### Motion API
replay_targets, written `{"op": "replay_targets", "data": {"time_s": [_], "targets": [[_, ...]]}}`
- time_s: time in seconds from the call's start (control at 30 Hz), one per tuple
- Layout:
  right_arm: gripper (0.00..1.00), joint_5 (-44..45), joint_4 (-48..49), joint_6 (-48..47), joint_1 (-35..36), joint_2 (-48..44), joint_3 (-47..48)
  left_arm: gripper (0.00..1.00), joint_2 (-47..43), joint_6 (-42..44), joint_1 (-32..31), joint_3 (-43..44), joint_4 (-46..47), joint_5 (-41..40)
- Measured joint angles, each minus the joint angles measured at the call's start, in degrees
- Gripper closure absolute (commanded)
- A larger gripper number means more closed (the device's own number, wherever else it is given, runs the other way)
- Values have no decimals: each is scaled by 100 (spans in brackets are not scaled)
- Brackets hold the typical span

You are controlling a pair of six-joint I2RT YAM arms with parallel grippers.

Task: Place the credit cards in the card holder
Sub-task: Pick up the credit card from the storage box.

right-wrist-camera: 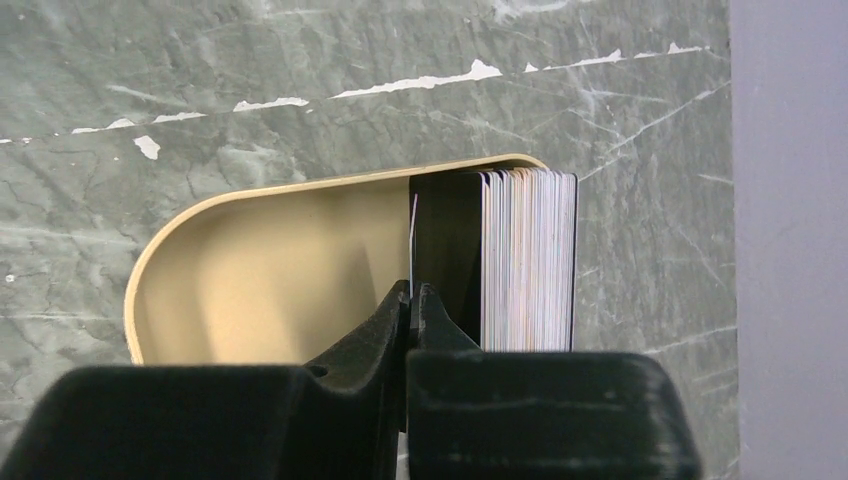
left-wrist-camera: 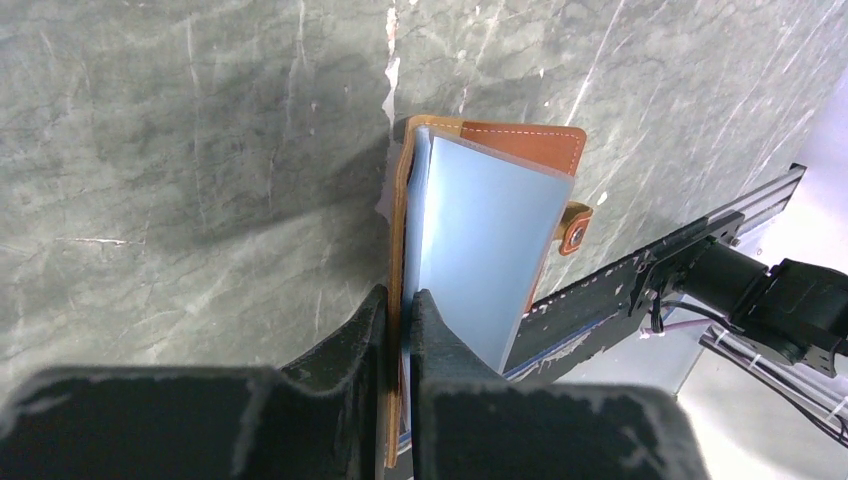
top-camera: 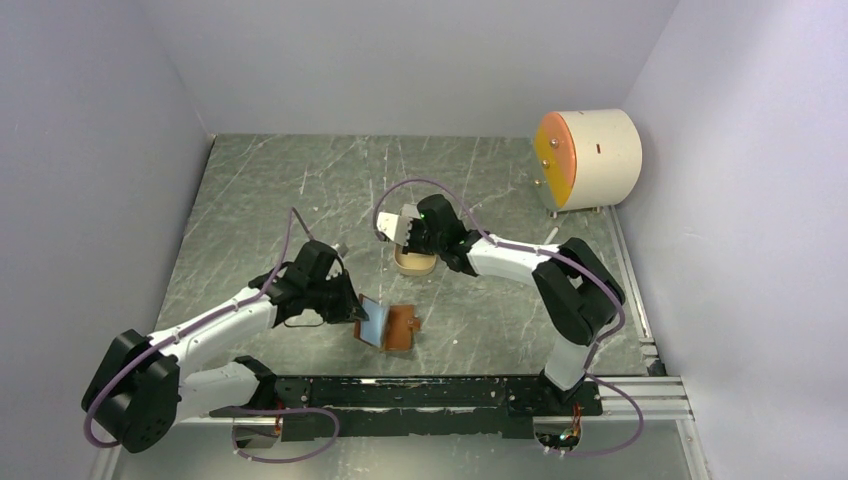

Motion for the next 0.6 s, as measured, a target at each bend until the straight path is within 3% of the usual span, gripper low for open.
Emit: {"op": "replay_targets", "data": {"time_s": [0.6], "targets": [[100, -413, -940, 361, -79, -343, 323, 91, -131, -20, -2, -11, -136, -140]]}}
